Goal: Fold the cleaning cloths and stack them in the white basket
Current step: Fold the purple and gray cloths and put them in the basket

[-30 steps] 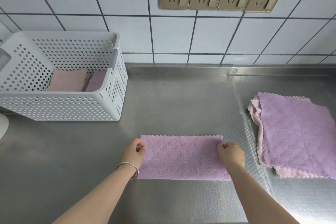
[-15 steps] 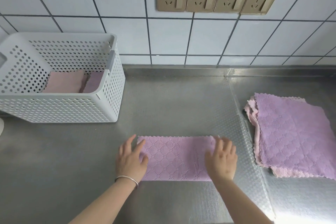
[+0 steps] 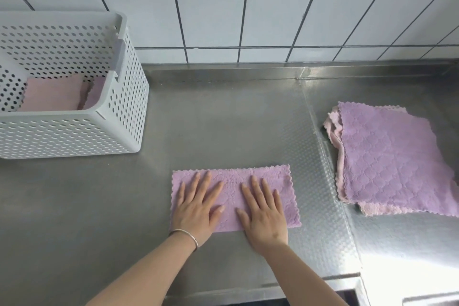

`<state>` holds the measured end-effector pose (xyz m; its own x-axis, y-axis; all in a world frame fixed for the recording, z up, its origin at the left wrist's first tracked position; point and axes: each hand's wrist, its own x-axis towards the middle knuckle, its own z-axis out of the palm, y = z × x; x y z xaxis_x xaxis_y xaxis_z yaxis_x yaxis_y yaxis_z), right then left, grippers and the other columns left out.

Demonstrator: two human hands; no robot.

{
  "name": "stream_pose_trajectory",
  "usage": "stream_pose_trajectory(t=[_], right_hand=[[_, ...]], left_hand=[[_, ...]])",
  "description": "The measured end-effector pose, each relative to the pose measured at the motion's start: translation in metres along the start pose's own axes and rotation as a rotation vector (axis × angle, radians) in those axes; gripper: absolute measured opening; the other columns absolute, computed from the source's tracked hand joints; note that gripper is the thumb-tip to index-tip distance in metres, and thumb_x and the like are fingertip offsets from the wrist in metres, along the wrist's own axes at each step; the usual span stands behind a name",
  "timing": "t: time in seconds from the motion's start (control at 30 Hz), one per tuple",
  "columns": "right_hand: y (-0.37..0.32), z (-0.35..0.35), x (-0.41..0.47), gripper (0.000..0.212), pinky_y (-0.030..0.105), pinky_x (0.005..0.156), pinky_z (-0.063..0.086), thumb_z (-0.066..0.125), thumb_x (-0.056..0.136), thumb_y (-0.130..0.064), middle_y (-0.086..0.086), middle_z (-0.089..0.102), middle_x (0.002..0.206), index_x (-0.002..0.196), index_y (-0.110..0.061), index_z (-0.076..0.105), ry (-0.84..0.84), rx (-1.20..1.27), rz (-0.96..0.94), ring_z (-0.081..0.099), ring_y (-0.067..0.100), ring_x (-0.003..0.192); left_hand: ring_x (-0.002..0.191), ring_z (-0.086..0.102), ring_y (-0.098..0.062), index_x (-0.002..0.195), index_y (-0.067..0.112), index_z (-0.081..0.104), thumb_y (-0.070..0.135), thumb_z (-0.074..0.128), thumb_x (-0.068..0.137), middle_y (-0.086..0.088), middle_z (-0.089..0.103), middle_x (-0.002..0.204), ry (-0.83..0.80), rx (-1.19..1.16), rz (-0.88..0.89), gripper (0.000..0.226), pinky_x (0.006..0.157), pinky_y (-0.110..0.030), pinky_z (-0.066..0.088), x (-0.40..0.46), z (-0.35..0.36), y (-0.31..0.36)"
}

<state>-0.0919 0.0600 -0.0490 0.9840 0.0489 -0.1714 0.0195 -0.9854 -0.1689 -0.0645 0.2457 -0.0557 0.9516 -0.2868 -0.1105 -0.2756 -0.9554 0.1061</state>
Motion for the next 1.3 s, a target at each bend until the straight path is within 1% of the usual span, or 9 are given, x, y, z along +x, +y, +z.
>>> stream_pose_trajectory(t=[0.23,0.37,0.43,0.57,0.67,0.83,1.07,1.17,1.3], right_hand=[[0.037,-0.004,-0.013,0.065,0.034,0.115,0.000,0.011,0.094,-0.057,-0.002,0.019,0.155,0.148,-0.023,0.021,-0.002,0.024,0.190,0.010,0.015,0.143],[0.043,-0.005,-0.014,0.074,0.030,0.116,-0.007,0.000,0.090,-0.062,-0.002,0.005,0.156,0.148,-0.019,0.008,0.047,0.080,0.246,0.001,0.012,0.144],[0.038,-0.012,-0.013,0.072,0.030,0.118,0.002,0.016,0.090,-0.056,0.002,0.013,0.156,0.148,-0.012,0.017,0.106,0.195,0.296,0.008,0.016,0.144],[0.032,-0.034,-0.006,0.051,0.035,0.106,0.030,0.054,0.087,-0.014,0.006,0.042,0.139,0.137,-0.012,0.043,0.262,0.604,0.558,0.036,0.023,0.129],[0.036,-0.045,-0.003,0.039,0.037,0.093,0.039,0.056,0.086,-0.012,0.000,0.048,0.116,0.125,-0.013,0.051,0.298,0.692,0.682,0.046,0.022,0.113],[0.043,-0.054,-0.004,0.042,0.025,0.081,0.037,0.055,0.087,-0.010,0.002,0.049,0.122,0.128,-0.011,0.048,0.204,0.761,0.717,0.048,0.010,0.094],[0.047,-0.063,0.002,0.040,0.024,0.076,0.036,0.055,0.086,-0.015,0.002,0.058,0.118,0.125,-0.012,0.048,0.013,0.824,0.785,0.048,0.012,0.092],[0.046,-0.069,0.003,0.038,0.026,0.073,0.039,0.055,0.085,-0.018,0.000,0.056,0.104,0.123,-0.013,0.050,-0.082,0.799,0.800,0.050,0.015,0.090],[0.028,-0.083,0.002,0.024,0.030,0.066,0.044,0.050,0.082,-0.011,-0.007,0.053,0.080,0.105,-0.016,0.052,0.013,0.737,0.711,0.053,0.017,0.077]], left_hand=[[0.138,0.023,-0.034,0.139,0.039,0.032,0.058,0.030,0.084,-0.005,0.032,0.150,-0.010,0.008,-0.044,0.058,0.109,-0.050,0.018,-0.001,0.003,-0.005],[0.138,0.023,-0.034,0.140,0.038,0.029,0.059,0.013,0.091,-0.005,0.033,0.149,-0.057,0.021,-0.064,0.056,0.110,-0.050,0.013,-0.003,-0.001,-0.006],[0.140,0.019,-0.032,0.139,0.033,0.031,0.058,0.005,0.091,-0.006,0.034,0.149,-0.072,0.007,-0.071,0.060,0.110,-0.052,0.011,-0.002,-0.005,-0.001],[0.145,-0.004,-0.022,0.140,0.021,0.030,0.054,0.004,0.094,-0.001,0.027,0.150,-0.064,-0.021,0.019,0.063,0.111,-0.053,0.007,0.012,-0.008,0.029],[0.144,0.010,-0.027,0.138,0.020,0.039,0.053,0.014,0.094,-0.003,0.031,0.150,-0.069,-0.004,0.112,0.060,0.111,-0.053,0.009,0.024,-0.007,0.053],[0.137,0.025,-0.031,0.140,0.022,0.036,0.059,0.030,0.084,-0.012,0.033,0.148,-0.065,0.011,0.107,0.067,0.106,-0.056,0.018,0.027,0.003,0.056],[0.137,0.027,-0.027,0.139,0.025,0.040,0.058,0.029,0.085,-0.010,0.035,0.148,-0.131,-0.031,0.107,0.065,0.108,-0.052,0.018,0.029,-0.002,0.057],[0.140,0.022,-0.024,0.140,0.026,0.037,0.063,0.011,0.090,-0.007,0.032,0.150,-0.190,-0.074,0.070,0.067,0.110,-0.049,0.011,0.032,-0.005,0.060],[0.142,-0.017,-0.014,0.147,0.035,0.002,0.076,-0.029,0.062,0.006,-0.016,0.153,-0.281,-0.181,0.050,0.100,0.114,-0.043,-0.014,0.037,-0.030,0.063]])
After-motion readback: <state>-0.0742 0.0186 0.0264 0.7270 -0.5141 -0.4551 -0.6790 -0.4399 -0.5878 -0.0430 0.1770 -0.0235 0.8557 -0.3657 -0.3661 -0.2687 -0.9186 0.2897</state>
